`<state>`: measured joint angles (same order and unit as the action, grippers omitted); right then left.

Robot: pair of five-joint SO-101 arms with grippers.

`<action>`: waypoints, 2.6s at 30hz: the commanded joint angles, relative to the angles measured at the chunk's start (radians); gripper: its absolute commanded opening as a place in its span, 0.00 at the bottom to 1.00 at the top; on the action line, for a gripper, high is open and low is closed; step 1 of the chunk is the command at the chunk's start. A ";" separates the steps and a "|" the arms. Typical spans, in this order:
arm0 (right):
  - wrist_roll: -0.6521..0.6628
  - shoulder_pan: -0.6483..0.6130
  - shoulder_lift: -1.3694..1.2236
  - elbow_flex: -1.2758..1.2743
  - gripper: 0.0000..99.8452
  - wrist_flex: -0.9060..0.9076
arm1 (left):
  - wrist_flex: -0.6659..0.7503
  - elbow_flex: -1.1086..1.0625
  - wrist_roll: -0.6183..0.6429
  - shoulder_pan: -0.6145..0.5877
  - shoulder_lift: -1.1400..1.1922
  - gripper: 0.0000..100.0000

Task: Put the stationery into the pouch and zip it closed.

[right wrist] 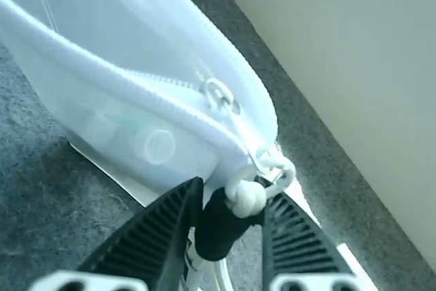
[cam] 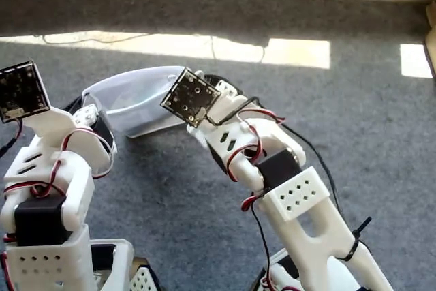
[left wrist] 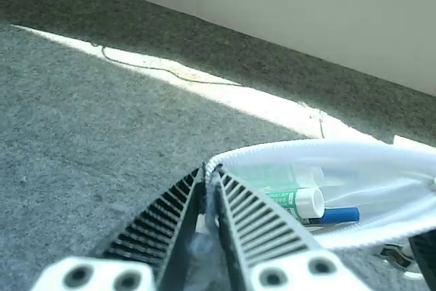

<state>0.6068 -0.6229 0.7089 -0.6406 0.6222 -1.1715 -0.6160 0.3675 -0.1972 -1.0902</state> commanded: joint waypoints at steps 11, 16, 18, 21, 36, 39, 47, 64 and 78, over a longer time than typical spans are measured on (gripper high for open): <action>0.006 -0.012 0.008 0.031 0.11 0.137 | -0.006 -0.013 -0.006 0.015 0.004 0.01; -0.012 -0.012 0.008 0.031 0.11 0.157 | -0.006 -0.013 -0.006 0.015 0.004 0.01; -0.058 -0.010 0.008 0.033 0.11 0.166 | -0.006 -0.013 -0.006 0.015 0.004 0.01; -0.077 0.005 0.021 0.033 0.13 0.166 | -0.006 -0.013 -0.006 0.015 0.004 0.01; -0.086 0.016 0.051 0.025 0.15 0.091 | -0.006 -0.013 -0.006 0.016 0.004 0.01; -0.133 0.018 0.058 0.024 0.15 0.042 | -0.008 -0.013 -0.006 0.016 0.004 0.01; -0.133 0.019 0.056 0.024 0.12 0.044 | -0.008 -0.013 -0.006 0.015 0.004 0.01; -0.057 0.018 0.099 0.033 0.01 0.209 | -0.008 -0.013 -0.006 0.013 0.004 0.01; -0.064 0.004 0.328 0.022 0.01 0.420 | -0.006 -0.013 -0.072 0.018 0.004 0.04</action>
<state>0.5378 -0.6137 1.0019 -0.6406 0.9935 -1.1715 -0.6191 0.3322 -0.1926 -1.0902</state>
